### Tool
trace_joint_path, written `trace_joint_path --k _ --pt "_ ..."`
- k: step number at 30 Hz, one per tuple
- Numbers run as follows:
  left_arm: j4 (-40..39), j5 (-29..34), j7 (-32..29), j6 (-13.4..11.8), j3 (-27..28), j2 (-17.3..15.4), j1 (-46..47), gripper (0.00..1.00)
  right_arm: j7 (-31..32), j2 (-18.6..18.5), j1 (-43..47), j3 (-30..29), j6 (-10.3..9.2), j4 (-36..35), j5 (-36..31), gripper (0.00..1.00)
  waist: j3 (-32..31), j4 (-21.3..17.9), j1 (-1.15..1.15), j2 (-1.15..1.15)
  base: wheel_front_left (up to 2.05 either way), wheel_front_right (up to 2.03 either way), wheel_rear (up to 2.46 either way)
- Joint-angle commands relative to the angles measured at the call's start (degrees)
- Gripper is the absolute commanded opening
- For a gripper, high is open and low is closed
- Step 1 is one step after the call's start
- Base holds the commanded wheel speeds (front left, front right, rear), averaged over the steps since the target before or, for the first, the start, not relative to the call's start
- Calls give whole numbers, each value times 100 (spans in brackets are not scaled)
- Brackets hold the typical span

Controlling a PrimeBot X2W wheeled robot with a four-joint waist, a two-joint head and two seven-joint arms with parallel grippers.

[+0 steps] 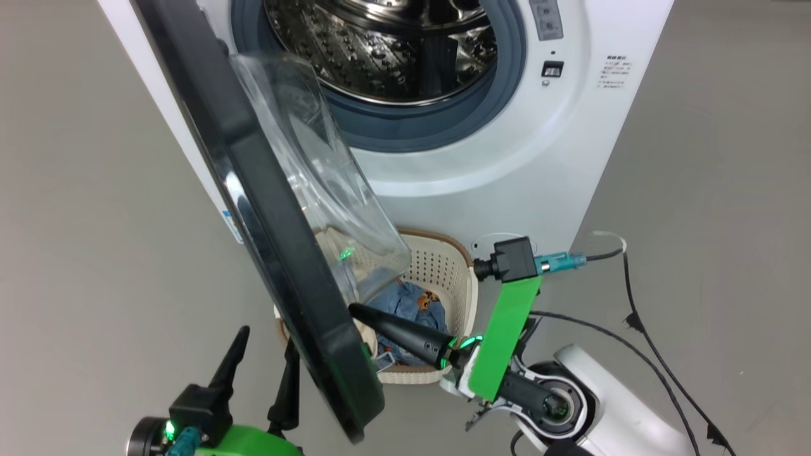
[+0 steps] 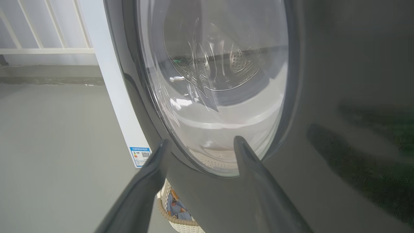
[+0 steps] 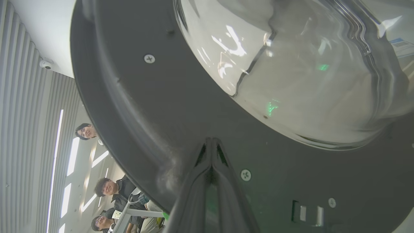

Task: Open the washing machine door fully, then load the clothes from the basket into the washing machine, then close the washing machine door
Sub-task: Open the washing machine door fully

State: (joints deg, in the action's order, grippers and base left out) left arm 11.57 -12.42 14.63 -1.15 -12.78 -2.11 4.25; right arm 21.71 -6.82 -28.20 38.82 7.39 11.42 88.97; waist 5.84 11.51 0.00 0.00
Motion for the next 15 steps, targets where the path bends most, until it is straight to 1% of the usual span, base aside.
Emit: trace_joint_path --k 1,8,15 --pt "-100 -10 37 41 205 -76 14 100 -36 197 60 133 10 -144 33 0 -49 -18 0 0 0 0 0" --pt "-82 -15 37 65 281 -76 -38 100 -133 131 71 135 10 -215 35 0 -112 -146 0 0 0 0 0" --pt "-80 6 37 75 407 -76 -48 100 -368 -176 75 135 10 -418 -133 0 -139 -269 0 0 0 0 0"
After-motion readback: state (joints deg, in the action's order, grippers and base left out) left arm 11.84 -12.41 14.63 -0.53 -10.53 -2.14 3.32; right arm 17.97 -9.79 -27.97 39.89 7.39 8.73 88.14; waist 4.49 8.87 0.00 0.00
